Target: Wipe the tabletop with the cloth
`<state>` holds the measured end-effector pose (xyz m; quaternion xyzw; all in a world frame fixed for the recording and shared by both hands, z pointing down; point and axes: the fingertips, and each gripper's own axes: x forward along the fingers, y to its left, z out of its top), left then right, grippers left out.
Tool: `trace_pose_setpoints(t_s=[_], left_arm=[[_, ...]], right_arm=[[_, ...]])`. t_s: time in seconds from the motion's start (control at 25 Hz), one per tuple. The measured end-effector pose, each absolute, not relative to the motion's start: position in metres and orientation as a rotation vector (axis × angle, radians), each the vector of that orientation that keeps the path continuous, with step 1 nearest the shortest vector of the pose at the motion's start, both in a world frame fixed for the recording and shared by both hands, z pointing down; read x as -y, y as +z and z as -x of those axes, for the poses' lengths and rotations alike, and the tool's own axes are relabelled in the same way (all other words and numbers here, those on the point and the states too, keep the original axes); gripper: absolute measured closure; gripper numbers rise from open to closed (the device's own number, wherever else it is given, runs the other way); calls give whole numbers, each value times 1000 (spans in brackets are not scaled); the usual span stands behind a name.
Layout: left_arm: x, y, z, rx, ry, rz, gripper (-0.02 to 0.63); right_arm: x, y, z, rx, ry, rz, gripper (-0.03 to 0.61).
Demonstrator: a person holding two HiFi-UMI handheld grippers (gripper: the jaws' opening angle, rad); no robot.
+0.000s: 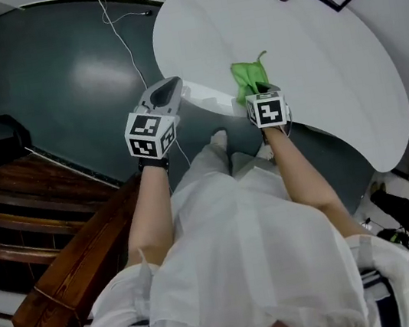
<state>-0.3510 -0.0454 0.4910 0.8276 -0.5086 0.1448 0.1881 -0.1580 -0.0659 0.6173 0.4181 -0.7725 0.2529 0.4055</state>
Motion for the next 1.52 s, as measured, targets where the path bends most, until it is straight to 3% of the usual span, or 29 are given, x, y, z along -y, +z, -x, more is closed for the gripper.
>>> trace_pose_setpoints(t_s=[1.0,1.28,1.52], left_arm=[[25,467,400,1623,409,-2233,592],[23,445,413,1698,385,-2228,594],[34,414,408,1734,344,-2286,592]], right_arm=[[14,608,312,2212,621,-435,506],[-7,551,348,2435,646,-261,508],[17,494,331,2570,576,-337,508]])
